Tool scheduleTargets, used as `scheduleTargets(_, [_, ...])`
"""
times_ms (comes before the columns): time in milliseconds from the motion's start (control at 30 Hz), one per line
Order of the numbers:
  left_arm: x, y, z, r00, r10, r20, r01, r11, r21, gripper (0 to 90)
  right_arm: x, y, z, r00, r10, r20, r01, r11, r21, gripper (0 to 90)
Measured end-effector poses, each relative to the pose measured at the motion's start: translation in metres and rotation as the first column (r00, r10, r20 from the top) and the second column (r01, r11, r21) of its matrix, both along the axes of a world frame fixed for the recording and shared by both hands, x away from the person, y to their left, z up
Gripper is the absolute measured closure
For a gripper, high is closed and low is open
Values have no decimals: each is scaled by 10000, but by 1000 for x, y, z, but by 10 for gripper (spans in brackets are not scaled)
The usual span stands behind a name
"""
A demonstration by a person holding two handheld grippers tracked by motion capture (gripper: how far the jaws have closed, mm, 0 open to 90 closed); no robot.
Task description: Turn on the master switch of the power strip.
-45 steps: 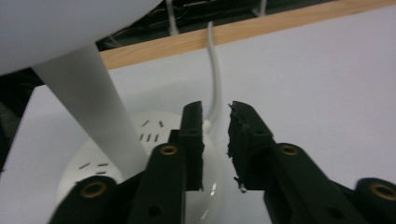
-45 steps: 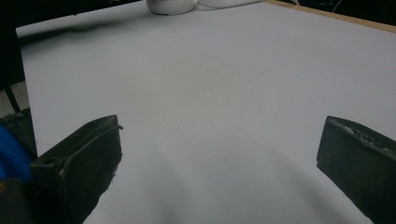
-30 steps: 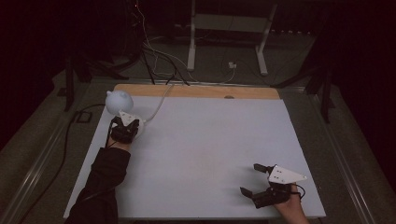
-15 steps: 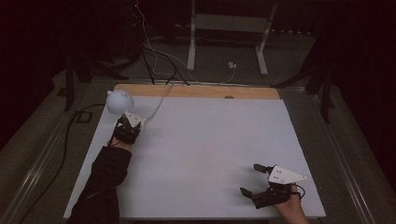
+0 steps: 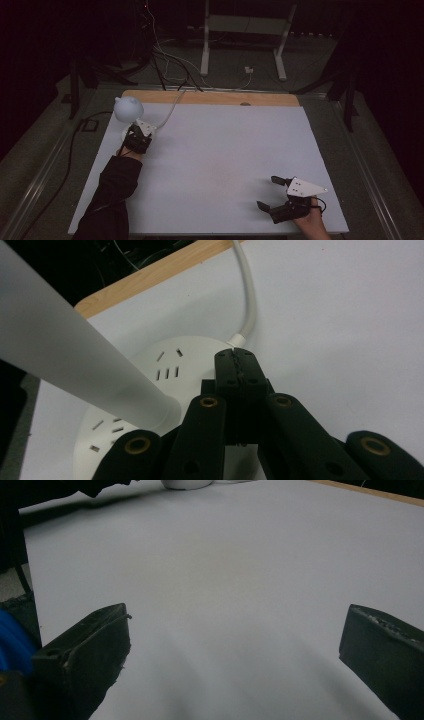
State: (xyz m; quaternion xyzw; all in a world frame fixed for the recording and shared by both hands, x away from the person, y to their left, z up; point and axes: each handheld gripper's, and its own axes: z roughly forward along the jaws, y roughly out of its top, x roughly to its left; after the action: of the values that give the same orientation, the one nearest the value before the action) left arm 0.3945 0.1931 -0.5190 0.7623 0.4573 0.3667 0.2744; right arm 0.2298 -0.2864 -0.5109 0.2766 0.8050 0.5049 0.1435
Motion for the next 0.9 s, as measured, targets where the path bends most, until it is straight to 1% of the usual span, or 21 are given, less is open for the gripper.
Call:
scheduleTargets(167, [1, 3, 0, 10000, 61, -5, -61, 10000, -78, 900, 0, 0, 0, 10000, 9, 5, -9, 10000, 7, 0])
scheduleTargets(400, [3, 4, 0, 9998, 52, -211, -54, 9999, -86, 900, -1, 1, 0, 10000, 38, 16, -38, 10000, -14, 0])
scheduleTargets(433, [3, 4, 0, 9996, 167, -226, -165, 9998, 95, 900, -1, 1, 0, 10000, 38, 16, -38, 10000, -14, 0])
scheduleTargets(467, [4, 3, 1, 9995, 150, -269, -146, 9997, 175, 900, -1, 1, 0, 10000, 39, 22, -39, 10000, -14, 0])
scheduleTargets(500, [4, 3, 1, 9994, 62, -345, -57, 9999, 137, 900, -1, 1, 0, 10000, 41, 14, -41, 10000, -4, 0])
scheduleTargets(600, [3, 4, 0, 9996, -16, -295, 21, 9999, 151, 900, -1, 1, 0, 10000, 58, -10, -58, 10000, -28, 0])
scheduleTargets(633, [3, 4, 0, 9995, -39, -306, 47, 9997, 253, 900, -1, 2, 0, 10000, 77, -27, -77, 10000, -36, 0])
scheduleTargets(667, [3, 2, 0, 9996, -85, -286, 98, 9989, 457, 900, -1, 2, -1, 10000, 75, -43, -75, 10000, -33, 0])
scheduleTargets(700, [3, 1, 0, 9995, -51, -299, 65, 9989, 469, 900, -1, 2, -1, 10000, 72, -53, -72, 10000, -25, 0])
scheduleTargets(733, [3, 0, 0, 9996, -55, -284, 74, 9978, 659, 900, -1, 2, -1, 10000, 70, -62, -70, 10000, -25, 0])
scheduleTargets(767, [3, 0, 0, 9995, -91, -288, 111, 9973, 723, 900, -1, 2, -1, 10000, 71, -60, -71, 10000, -31, 0])
scheduleTargets(800, [3, 0, 0, 9995, -54, -316, 74, 9979, 640, 900, -1, 2, -1, 10000, 71, -60, -71, 10000, -31, 0])
scheduleTargets(833, [4, -1, 0, 9993, -96, -358, 121, 9975, 703, 900, -1, 2, -1, 10000, 86, -49, -86, 10000, -44, 0])
scheduleTargets(867, [4, -1, 0, 9990, -71, -433, 105, 9968, 794, 900, -1, 2, -1, 10000, 81, -42, -81, 10000, -43, 0])
scheduleTargets(900, [4, -3, 1, 9989, -96, -452, 141, 9949, 1003, 900, -1, 2, -1, 9999, 85, -59, -85, 10000, -33, 0])
